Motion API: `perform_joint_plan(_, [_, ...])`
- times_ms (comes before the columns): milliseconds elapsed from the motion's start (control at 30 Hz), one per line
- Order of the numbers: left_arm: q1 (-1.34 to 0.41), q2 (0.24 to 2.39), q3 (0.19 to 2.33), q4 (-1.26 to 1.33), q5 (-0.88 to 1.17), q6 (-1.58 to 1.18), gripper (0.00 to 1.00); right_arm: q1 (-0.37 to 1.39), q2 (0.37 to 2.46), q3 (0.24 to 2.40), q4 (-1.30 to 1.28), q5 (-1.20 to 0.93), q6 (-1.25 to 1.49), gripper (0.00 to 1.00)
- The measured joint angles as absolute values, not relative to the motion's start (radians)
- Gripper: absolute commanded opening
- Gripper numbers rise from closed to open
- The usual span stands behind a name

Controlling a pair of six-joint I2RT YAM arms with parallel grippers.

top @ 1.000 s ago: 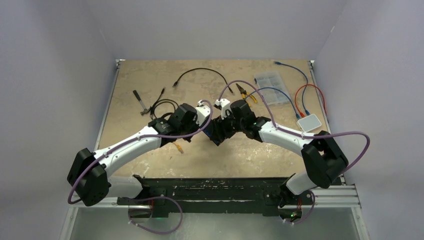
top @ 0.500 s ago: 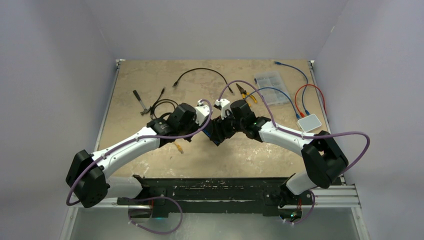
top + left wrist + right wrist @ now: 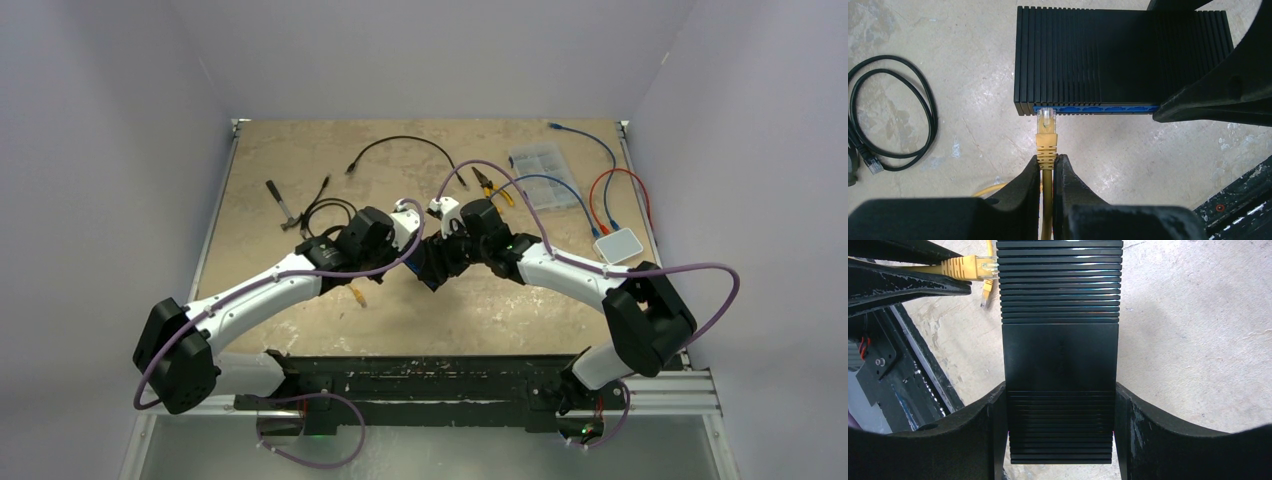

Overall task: Insert the plug into the switch port
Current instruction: Insert the connector into the switch port.

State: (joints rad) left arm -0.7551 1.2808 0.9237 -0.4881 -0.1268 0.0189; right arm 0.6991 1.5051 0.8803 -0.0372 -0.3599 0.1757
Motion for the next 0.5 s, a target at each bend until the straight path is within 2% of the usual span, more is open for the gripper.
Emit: perform_joint_plan(500, [-0.755, 1.262, 0.926, -0.492, -0.118, -0.024, 0.0, 0.722, 1.505, 0.874, -0.007, -0.359, 0.142, 0.0])
